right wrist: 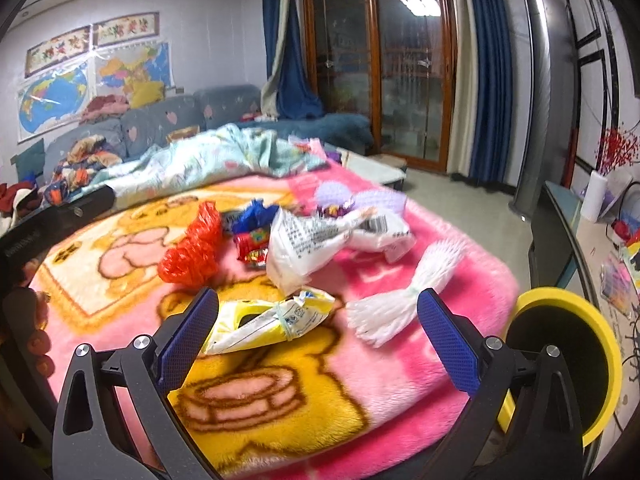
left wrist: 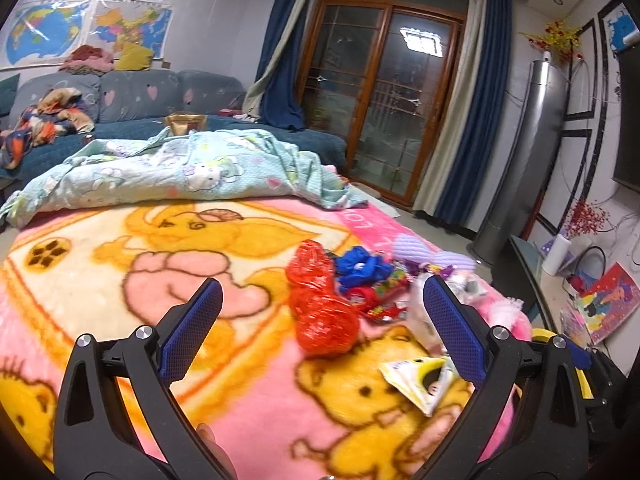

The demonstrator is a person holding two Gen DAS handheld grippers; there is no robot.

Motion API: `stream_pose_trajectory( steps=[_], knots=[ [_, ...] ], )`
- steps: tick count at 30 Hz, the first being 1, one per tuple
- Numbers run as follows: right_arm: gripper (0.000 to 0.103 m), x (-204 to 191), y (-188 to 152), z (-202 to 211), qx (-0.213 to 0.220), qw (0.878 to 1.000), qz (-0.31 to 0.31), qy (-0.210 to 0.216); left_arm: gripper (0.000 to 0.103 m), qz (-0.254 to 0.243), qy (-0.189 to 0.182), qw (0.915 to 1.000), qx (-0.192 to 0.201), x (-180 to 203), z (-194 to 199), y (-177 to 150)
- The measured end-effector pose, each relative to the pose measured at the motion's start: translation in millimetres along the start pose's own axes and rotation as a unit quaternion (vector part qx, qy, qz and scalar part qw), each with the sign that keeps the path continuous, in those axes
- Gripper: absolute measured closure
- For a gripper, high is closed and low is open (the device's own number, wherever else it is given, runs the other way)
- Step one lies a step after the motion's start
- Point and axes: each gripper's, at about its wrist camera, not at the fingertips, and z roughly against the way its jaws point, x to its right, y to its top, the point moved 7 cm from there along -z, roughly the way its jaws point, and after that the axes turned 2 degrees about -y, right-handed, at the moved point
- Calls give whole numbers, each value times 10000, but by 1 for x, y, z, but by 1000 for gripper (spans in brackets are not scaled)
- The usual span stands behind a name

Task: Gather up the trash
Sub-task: 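Grasp the yellow snack wrapper with the right gripper while the left gripper grasps the red plastic bag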

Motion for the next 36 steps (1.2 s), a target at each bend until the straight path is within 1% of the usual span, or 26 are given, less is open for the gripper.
stream_pose_trajectory(
  steps=[2, 4, 5, 6, 7, 9, 10, 12, 14, 15, 16, 17, 18, 19, 22, 23, 24, 26, 27, 30, 31, 33, 35, 36],
  knots=[
    [20, -3, -1, -12, -188, 9998, -69, 45, 11, -11, 81, 9999, -60, -7, -5, 2],
    [21, -3, -2, -24, -376, 9992, -129, 58, 11, -14, 115, 9998, -156, -11, -11, 2],
    [23, -2, -3, -29, -431, 9990, -132, 40, 11, -4, 118, 9997, -205, -12, -14, 1],
    [28, -2, -2, -34, -469, 9988, -153, 31, 11, 14, 119, 9996, -256, -12, -19, 0],
    [30, -1, -3, -39, -535, 9984, -195, 44, 11, 11, 125, 9994, -307, -13, -23, 0],
    [38, 2, -7, -49, -746, 9967, -298, 85, 11, -34, 159, 9990, -419, -14, -32, -2],
    [40, 3, -9, -54, -833, 9958, -352, 116, 11, -61, 162, 9987, -472, -14, -36, -3],
    [48, 4, -13, -60, -952, 9941, -478, 183, 11, -108, 182, 9979, -607, -13, -47, -7],
    [54, 5, -14, -65, -1015, 9927, -599, 249, 11, -125, 127, 9970, -759, -12, -57, -10],
    [60, 5, -14, -68, -1041, 9919, -659, 292, 11, -115, 98, 9966, -814, -11, -62, -11],
    [63, 5, -14, -69, -1059, 9915, -681, 330, 11, -104, 81, 9964, -840, -11, -67, -13],
    [69, 4, -14, -71, -1079, 9911, -681, 368, 11, -97, 35, 9958, -912, -10, -72, -15],
    [70, 3, -14, -72, -1095, 9908, -679, 405, 11, -76, 6, 9951, -983, -10, -77, -17],
    [71, 2, -14, -72, -1085, 9909, -676, 426, 11, -19, -59, 9944, -1060, -11, -81, -20],
    [78, 0, -16, -71, -1089, 9904, -679, 507, 11, 243, -169, 9913, -1282, -16, -94, -29],
    [82, 0, -16, -70, -1086, 9901, -688, 563, 12, 310, -184, 9901, -1356, -17, -98, -32],
    [89, -1, -16, -69, -1088, 9898, -678, 622, 13, 390, -231, 9886, -1437, -18, -101, -35],
    [94, -6, -17, -67, -1089, 9892, -616, 761, 26, 501, -285, 9856, -1589, -19, -106, -43],
    [95, -8, -17, -66, -1079, 9889, -605, 821, 28, 523, -285, 9846, -1646, -19, -108, -46],
    [97, -14, -16, -61, -1040, 9880, -547, 1007, 39, 662, -392, 9807, -1796, -19, -110, -55],
    [98, -16, -15, -59, -1028, 9877, -532, 1053, 45, 683, -417, 9801, -1817, -18, -110, -56],
    [99, -20, -14, -54, -984, 9873, -452, 1159, 54, 725, -484, 9788, -1852, -17, -109, -58],
    [99, -25, -14, -50, -956, 9866, -384, 1264, 73, 706, -532, 9785, -1865, -16, -107, -58],
    [99, -28, -14, -47, -948, 9862, -334, 1314, 75, 685, -547, 9785, -1867, -15, -107, -57]
  ],
)
